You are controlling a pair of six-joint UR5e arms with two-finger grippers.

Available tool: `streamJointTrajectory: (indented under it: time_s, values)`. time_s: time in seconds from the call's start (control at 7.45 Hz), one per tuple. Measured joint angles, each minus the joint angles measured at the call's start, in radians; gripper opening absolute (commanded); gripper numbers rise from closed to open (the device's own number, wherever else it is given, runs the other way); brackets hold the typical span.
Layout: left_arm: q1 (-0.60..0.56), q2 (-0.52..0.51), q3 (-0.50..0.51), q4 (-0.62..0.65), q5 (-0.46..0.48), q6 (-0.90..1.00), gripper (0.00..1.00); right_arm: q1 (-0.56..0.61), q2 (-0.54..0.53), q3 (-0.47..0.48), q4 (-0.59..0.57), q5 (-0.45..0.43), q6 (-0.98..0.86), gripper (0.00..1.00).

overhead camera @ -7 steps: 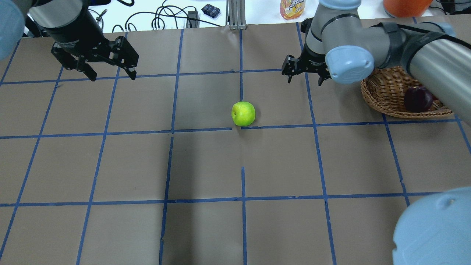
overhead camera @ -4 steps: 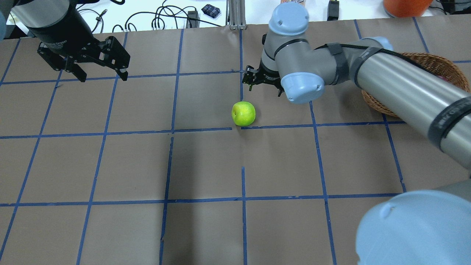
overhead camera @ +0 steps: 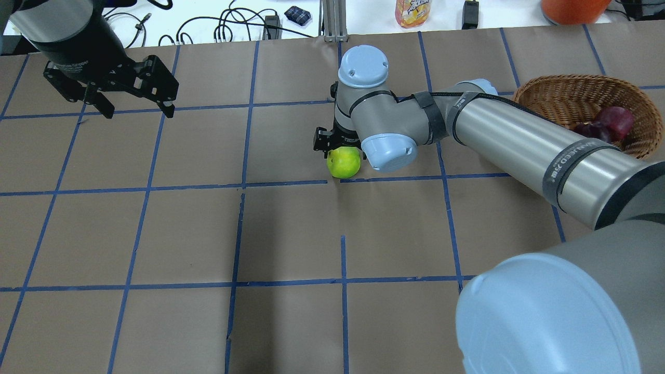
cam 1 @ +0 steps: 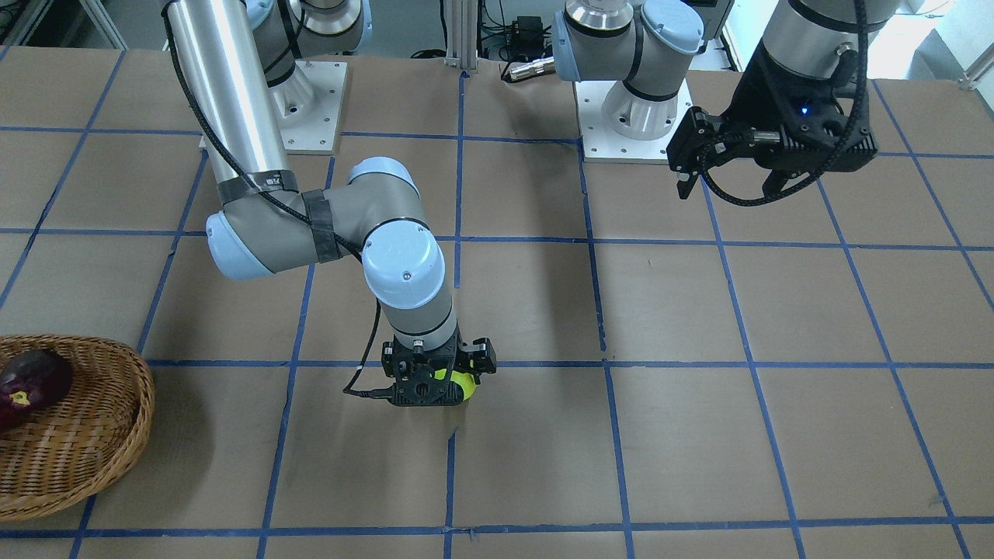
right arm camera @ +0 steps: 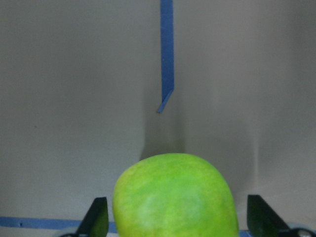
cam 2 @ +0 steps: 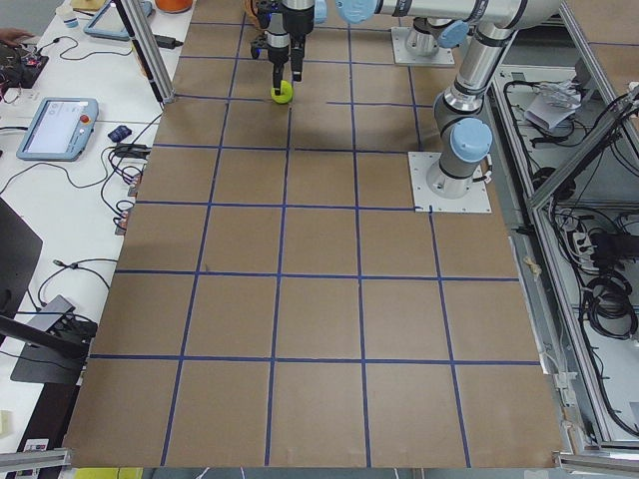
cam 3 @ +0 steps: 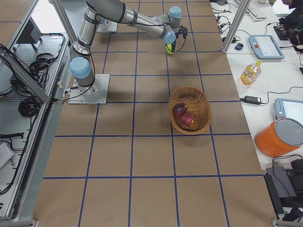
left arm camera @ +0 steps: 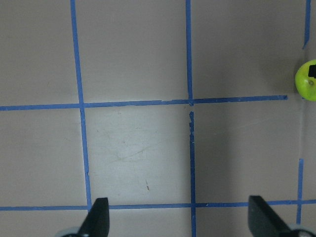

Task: Put all apples into basket
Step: 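Reach the right gripper to the green apple and grasp it, then lift the green apple with the right gripper and release it into the basket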

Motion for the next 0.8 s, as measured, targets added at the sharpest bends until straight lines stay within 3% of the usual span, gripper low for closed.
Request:
streamJointTrajectory:
  time_s: [0.13, 0.54, 0.8]
  values:
    - [0.000, 0.000, 0.000, 0.001, -0.001, 0.000, 1.00, 0.001, 0.009, -0.001, 0.000, 0.011, -0.018, 0.53]
    - [0.001, -0.001, 0.000, 0.002, -0.003, 0.000, 1.00, -0.006, -0.001, -0.014, 0.031, 0.014, -0.033, 0.41]
    - [0.001, -0.004, 0.002, 0.003, -0.006, -0.001, 1.00, -0.069, -0.048, -0.092, 0.201, 0.008, -0.072, 0.38]
